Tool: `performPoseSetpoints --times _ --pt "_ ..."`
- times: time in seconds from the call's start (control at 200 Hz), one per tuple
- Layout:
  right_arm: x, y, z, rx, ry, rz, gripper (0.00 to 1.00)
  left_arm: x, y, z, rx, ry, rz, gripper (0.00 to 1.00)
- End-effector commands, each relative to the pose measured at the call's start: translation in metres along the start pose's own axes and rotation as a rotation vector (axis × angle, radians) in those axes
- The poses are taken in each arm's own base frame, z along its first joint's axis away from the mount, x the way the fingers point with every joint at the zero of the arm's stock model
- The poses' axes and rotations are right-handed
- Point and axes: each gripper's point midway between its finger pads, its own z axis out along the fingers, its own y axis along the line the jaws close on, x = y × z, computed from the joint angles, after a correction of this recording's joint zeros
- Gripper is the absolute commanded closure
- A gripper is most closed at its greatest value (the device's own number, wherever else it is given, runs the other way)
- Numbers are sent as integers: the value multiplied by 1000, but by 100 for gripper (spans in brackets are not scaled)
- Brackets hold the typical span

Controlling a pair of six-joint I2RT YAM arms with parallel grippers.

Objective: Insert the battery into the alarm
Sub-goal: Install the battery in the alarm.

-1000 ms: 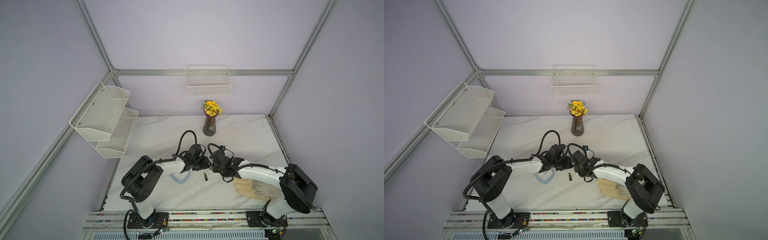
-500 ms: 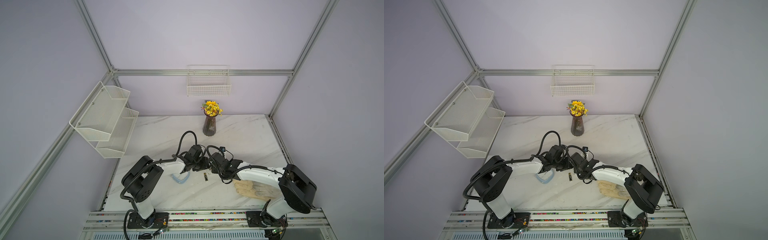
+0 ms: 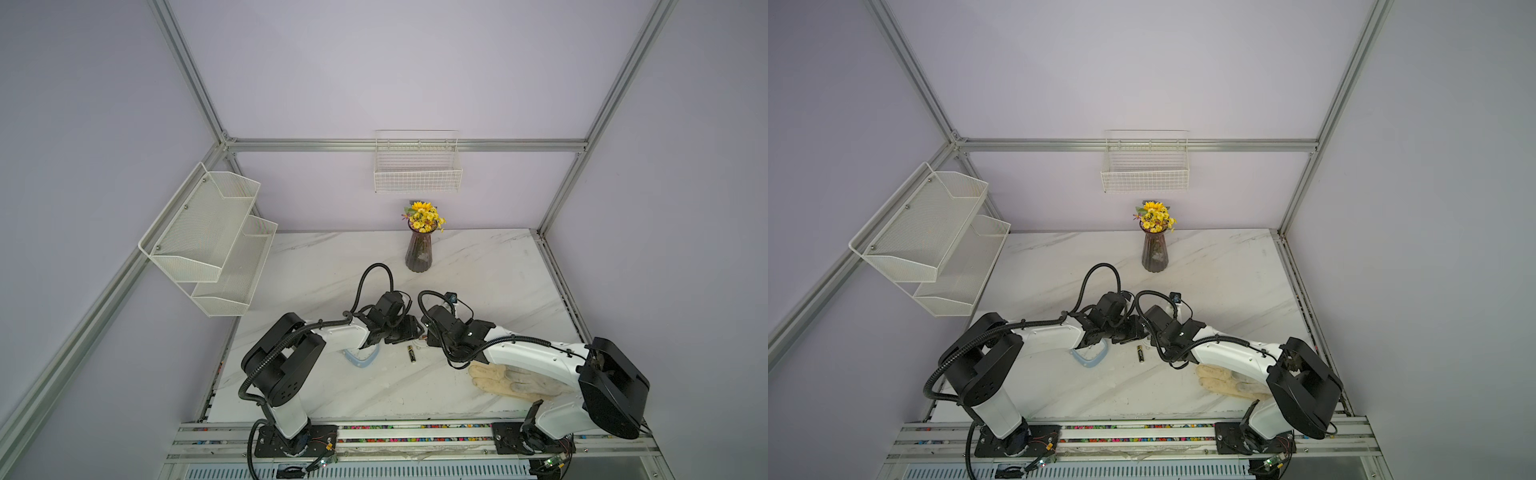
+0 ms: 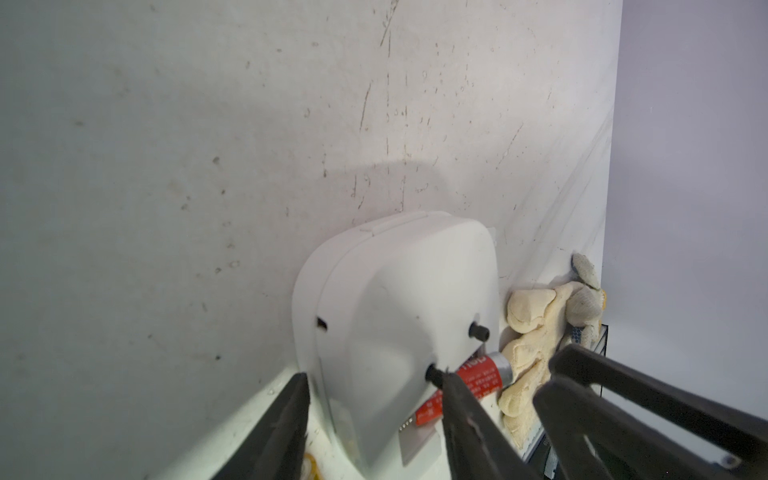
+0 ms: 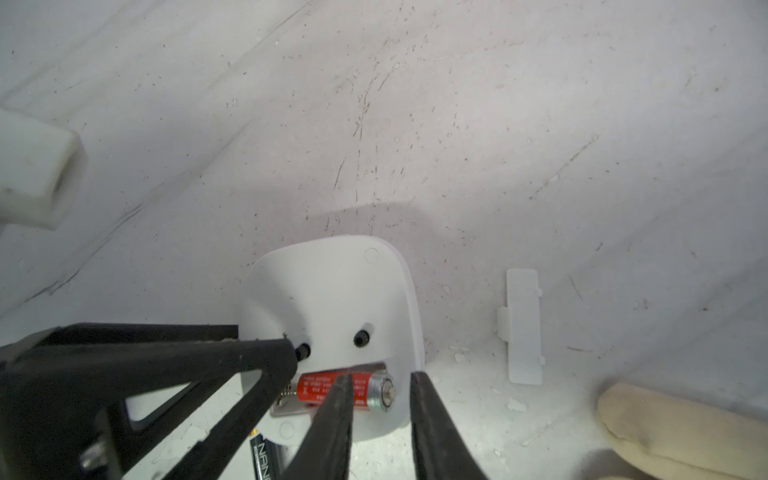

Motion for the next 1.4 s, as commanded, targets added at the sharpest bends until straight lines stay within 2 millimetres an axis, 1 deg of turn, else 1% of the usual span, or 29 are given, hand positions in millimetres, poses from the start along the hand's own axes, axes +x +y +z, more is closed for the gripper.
performPoseSetpoints --times 0.0,0.135,0.27,0.605,0.725,0.83,0.95,1.13,1.325,1.395 --pt "7 1 4 13 16 3 77 3 -1 -5 -1 -3 -3 48" --pt "16 0 9 19 36 1 81 5 2 -3 -7 6 -6 48" --pt "22 -3 12 32 46 -4 83 6 3 -3 -10 7 -4 49" --pt "27 -2 18 34 60 -13 84 7 4 -1 -14 8 -4 49" --pt "25 -5 14 43 52 -14 84 6 6 -1 -20 4 -4 49" --pt "23 -2 12 13 44 -8 84 7 6 -1 -18 8 -4 49" --pt "28 0 17 14 64 -21 84 8 6 -1 -20 8 -4 49" --pt "34 2 24 27 90 -33 88 8 7 0 -22 8 -3 49" --pt "40 -1 27 45 113 -47 90 11 13 5 -36 18 -4 49" --pt "44 -8 29 81 128 -44 90 12 14 6 -36 22 -5 49"
